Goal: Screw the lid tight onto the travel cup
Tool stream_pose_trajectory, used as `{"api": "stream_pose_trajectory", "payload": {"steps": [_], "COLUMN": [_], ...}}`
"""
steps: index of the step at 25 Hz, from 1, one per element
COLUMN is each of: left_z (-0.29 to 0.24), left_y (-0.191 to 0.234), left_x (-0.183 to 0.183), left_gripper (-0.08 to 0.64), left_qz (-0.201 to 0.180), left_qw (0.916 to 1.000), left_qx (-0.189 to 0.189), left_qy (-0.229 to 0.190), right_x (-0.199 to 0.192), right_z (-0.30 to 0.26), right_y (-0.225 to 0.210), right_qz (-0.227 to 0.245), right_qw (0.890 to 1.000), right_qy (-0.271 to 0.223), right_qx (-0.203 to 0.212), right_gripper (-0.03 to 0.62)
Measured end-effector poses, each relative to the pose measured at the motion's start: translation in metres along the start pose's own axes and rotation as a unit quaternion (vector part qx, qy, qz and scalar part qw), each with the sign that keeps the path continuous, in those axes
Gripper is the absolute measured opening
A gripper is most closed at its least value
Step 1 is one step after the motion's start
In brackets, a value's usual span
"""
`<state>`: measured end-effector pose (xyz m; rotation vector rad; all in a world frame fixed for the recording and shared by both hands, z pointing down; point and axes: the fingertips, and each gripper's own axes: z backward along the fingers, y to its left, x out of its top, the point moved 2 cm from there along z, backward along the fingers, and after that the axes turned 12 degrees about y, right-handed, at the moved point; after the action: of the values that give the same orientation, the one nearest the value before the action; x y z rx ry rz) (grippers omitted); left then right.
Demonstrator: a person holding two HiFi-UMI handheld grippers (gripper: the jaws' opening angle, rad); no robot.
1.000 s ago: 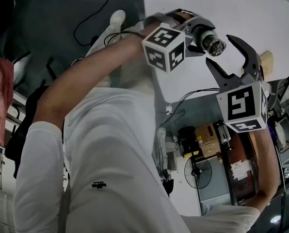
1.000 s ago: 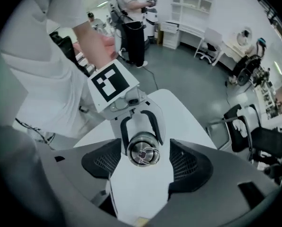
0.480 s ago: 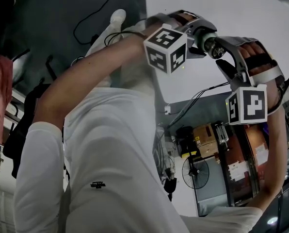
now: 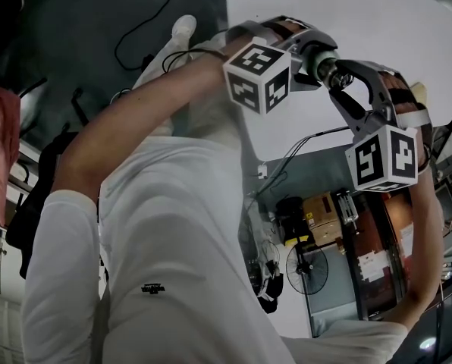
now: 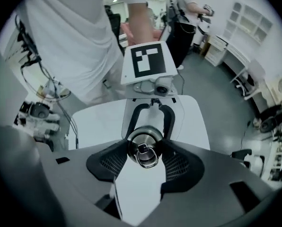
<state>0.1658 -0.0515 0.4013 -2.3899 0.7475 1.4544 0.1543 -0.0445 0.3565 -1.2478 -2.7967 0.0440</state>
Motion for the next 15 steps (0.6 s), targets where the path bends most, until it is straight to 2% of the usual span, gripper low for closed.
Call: {"api": "stream_pose_trajectory", "payload": {"steps": [2,4,6,9,11,12,13,14,15], "left_z": [0.0001,0.0005,0.0001,-0.0008,-0.0008,-0.0006,-0.0004,-0.0005,-0.0008], "left_y": [0.0002,0.0007,0.0008,0.0002,0.0000,0.0000,0.0001,0.0003,0.0004], "left_x": [-0.0002,-0.0008,-0.0005,0.0009,0.0014,0.0013,0.0011,0.0008,0.0006], "left_gripper": [0.336,0.336,0.336,0.336,0.336,0.336,0.336,0.336,0.336], "left_qz": [0.000,0.000,0.000,0.000,0.000,0.000,0.000,0.000,0.001], "left_qw": [1.0000,1.0000,1.0000,1.0000,1.0000,1.0000,1.0000,1.0000,1.0000], "left_qx": [0.001,0.002,0.003,0.003,0.004,0.004,0.004,0.004,0.003], "left_qy": [-0.001,0.000,0.001,0.002,0.002,0.003,0.003,0.003,0.003], "right_x": [0.0002,-0.0001,-0.0025,-0.0068,-0.0088,-0.0093,-0.0095,-0.0094,-0.0091], "right_z": [-0.0004,-0.0013,-0.0017,-0.0010,-0.0004,-0.0002,-0.0002,-0.0003,-0.0004], "right_y": [-0.0025,-0.0048,-0.0063,-0.0074,-0.0079,-0.0081,-0.0082,-0.0080,-0.0075], "right_qz": [-0.084,-0.183,-0.284,-0.411,-0.473,-0.490,-0.494,-0.485,-0.466], "right_qw": [0.996,0.983,0.959,0.911,0.880,0.871,0.869,0.874,0.884], "right_qy": [0.004,0.002,-0.004,-0.009,-0.017,-0.023,-0.028,-0.030,-0.028], "right_qx": [0.004,0.011,0.022,0.033,0.032,0.029,0.023,0.016,0.008], "right_gripper": [0.224,0.224,0.224,0.224,0.224,0.224,0.224,0.224,0.224]}}
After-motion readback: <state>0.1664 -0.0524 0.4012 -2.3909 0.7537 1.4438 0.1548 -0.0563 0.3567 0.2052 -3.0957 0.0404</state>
